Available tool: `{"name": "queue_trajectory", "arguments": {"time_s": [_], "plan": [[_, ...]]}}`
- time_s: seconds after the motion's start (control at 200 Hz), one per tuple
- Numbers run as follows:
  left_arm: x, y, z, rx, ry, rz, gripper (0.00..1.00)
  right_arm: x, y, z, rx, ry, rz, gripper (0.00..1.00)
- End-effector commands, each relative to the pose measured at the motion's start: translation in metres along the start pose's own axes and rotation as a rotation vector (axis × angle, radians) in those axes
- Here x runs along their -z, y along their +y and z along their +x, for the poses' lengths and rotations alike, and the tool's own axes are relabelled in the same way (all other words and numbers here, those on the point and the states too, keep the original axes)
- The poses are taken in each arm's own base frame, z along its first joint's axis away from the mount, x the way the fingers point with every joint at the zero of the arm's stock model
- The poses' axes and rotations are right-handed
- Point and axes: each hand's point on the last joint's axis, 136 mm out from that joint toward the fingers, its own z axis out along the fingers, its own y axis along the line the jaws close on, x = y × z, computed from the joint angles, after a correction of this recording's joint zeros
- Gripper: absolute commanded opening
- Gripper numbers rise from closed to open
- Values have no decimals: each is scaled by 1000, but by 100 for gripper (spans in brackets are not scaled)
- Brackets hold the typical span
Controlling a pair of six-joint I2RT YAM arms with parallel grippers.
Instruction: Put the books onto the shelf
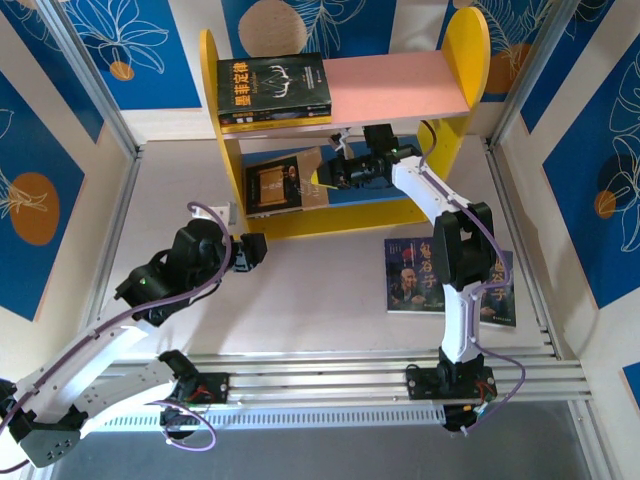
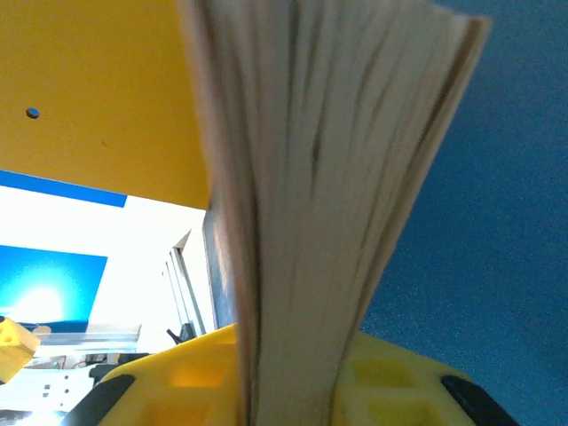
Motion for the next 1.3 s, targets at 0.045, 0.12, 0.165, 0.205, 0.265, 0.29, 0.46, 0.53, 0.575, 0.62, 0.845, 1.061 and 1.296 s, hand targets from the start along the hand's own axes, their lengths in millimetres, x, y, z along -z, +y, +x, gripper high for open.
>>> {"name": "queue_trajectory", "arguments": {"time_s": [0.045, 0.12, 0.165, 0.205, 0.265, 0.29, 0.46, 0.53, 0.575, 0.62, 0.845, 1.061, 1.296], "plan": [[5, 7, -3, -22, -7, -24, 64, -3, 8, -4, 40, 2, 6, 29], [5, 8, -2, -22, -6, -26, 64, -3, 6, -4, 36, 1, 17, 31], [5, 8, -2, -22, -5, -26, 64, -4, 4, -4, 32, 0, 29, 31], [5, 8, -2, -22, -4, -27, 64, -3, 2, -4, 29, -3, 43, 33], [6, 8, -2, -21, -6, -26, 64, -3, -3, -4, 21, -6, 68, 35], [5, 8, -2, -22, -5, -26, 64, -2, -5, -4, 18, -8, 79, 36], [6, 9, -2, -21, -5, -27, 64, 0, -16, -5, 1, -16, 134, 41], [7, 9, -2, -22, -5, -27, 64, 1, -19, -5, -3, -20, 151, 44], [7, 9, -2, -23, -5, -28, 64, 2, -21, -4, -2, -20, 158, 45], [7, 10, -1, -23, -4, -28, 64, 3, -22, -5, -1, -22, 168, 47], [8, 11, -1, -23, -5, -30, 64, 11, -28, -3, 2, -30, 216, 54], [8, 11, 0, -20, -11, -28, 65, 19, -32, 1, -2, -35, 234, 55], [7, 11, 2, -18, -8, -25, 65, 25, -36, 7, 2, -36, 273, 56]]}}
